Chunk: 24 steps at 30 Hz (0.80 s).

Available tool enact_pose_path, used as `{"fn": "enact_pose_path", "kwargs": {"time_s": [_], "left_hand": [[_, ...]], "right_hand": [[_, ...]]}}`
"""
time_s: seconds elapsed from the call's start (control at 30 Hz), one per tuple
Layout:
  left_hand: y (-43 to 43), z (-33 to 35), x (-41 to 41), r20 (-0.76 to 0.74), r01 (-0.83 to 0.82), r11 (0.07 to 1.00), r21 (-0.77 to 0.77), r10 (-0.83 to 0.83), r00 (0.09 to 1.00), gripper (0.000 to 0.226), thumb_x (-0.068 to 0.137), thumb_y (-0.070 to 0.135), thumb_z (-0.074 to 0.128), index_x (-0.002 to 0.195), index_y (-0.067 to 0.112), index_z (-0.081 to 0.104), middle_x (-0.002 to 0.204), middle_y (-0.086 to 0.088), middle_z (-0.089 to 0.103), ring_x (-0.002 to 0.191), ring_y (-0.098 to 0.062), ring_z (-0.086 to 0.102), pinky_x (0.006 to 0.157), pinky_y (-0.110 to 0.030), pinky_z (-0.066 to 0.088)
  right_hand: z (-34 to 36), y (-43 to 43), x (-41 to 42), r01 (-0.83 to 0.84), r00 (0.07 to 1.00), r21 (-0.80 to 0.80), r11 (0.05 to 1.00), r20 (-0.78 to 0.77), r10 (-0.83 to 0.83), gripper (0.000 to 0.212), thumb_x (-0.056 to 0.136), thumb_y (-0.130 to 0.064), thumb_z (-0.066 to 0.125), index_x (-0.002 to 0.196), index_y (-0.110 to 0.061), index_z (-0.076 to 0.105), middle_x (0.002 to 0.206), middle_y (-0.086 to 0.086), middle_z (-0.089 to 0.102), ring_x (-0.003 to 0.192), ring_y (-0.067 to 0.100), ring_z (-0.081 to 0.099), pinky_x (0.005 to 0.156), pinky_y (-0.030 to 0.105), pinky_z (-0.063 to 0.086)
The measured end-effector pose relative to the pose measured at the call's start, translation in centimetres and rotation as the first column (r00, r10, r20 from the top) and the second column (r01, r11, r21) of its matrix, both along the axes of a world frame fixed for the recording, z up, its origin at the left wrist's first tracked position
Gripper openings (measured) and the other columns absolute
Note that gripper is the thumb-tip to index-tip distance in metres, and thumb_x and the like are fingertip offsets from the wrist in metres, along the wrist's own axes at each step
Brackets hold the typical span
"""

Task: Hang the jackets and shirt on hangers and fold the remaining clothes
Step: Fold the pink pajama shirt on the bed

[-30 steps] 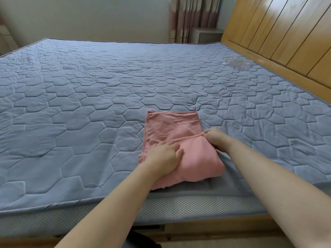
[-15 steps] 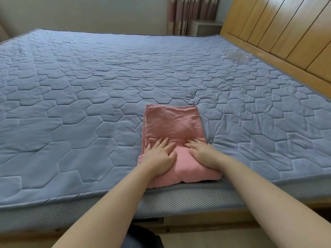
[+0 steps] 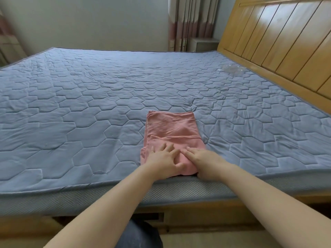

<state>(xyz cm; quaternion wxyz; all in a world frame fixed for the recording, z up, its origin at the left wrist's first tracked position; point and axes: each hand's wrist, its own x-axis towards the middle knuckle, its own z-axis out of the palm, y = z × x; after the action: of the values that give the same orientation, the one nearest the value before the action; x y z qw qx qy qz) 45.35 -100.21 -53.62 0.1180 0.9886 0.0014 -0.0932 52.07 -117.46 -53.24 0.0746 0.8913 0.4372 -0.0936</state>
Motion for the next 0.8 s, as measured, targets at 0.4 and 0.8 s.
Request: {"fn": "enact_pose_path", "kwargs": {"time_s": [0.4, 0.8], "left_hand": [[2.4, 7.2, -2.0, -0.280, 0.042, 0.993, -0.107, -0.071, 0.957, 0.019, 0.072, 0.018, 0.064, 0.090, 0.024, 0.061, 0.091, 0.001, 0.064, 0.079, -0.017, 0.059, 0.060, -0.024, 0.047], [5.8, 5.8, 0.9, 0.143, -0.359, 0.773, -0.522, 0.495, 0.857, 0.034, 0.083, 0.024, 0.068, 0.116, 0.019, 0.064, 0.100, -0.003, 0.066, 0.088, -0.019, 0.062, 0.073, -0.027, 0.047]], "right_hand": [[8.0, -0.5, -1.7, 0.176, 0.938, 0.144, 0.974, -0.324, -0.122, 0.015, 0.053, -0.015, 0.053, 0.068, -0.018, 0.050, 0.069, -0.005, 0.054, 0.065, 0.015, 0.051, 0.051, 0.026, 0.039], [5.4, -2.1, 3.3, 0.752, 0.634, 0.492, 0.440, -0.722, -0.276, 0.038, 0.075, -0.007, 0.062, 0.113, -0.014, 0.061, 0.097, 0.008, 0.057, 0.078, 0.017, 0.055, 0.064, 0.024, 0.046]]}}
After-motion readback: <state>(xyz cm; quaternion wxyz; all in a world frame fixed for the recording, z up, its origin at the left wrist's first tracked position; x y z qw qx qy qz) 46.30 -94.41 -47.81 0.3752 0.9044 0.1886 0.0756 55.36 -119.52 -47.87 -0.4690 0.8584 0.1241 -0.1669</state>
